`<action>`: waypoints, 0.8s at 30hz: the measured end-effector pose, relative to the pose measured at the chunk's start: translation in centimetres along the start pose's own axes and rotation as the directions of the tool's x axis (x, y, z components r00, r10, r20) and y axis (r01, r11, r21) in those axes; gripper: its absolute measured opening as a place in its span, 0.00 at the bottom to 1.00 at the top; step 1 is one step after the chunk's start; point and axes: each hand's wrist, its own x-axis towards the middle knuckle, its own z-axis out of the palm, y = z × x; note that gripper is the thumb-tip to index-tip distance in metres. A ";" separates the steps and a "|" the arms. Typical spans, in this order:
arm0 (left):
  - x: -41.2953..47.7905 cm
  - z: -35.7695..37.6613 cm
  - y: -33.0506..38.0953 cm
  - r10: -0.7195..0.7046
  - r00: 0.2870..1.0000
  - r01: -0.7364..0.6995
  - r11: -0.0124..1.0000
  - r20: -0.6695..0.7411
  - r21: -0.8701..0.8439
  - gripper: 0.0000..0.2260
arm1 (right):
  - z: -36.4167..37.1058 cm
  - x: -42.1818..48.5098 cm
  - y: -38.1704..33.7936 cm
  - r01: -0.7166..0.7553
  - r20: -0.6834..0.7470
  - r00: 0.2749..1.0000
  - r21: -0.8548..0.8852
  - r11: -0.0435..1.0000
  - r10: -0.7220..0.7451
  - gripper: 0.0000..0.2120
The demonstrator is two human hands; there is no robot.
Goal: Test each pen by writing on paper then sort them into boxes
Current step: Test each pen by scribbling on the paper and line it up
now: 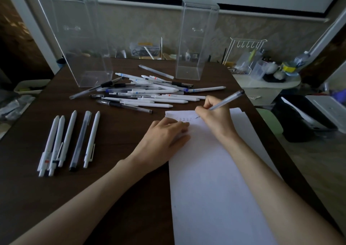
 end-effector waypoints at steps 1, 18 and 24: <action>0.0 0.2 0.1 0.027 0.999 -0.029 0.999 0.043 0.036 0.20 | 0.1 0.1 0.1 0.007 0.004 1.000 -0.013 1.000 -0.007 0.19; -0.1 0.3 0.3 0.030 0.994 -0.040 0.994 0.102 0.105 0.22 | 0.4 0.3 1.2 0.083 0.052 0.996 -0.128 0.988 -0.077 0.16; -0.1 0.5 0.2 0.027 0.995 -0.036 0.995 0.098 0.096 0.21 | 0.3 0.3 1.1 0.073 0.058 0.996 -0.101 0.992 -0.068 0.12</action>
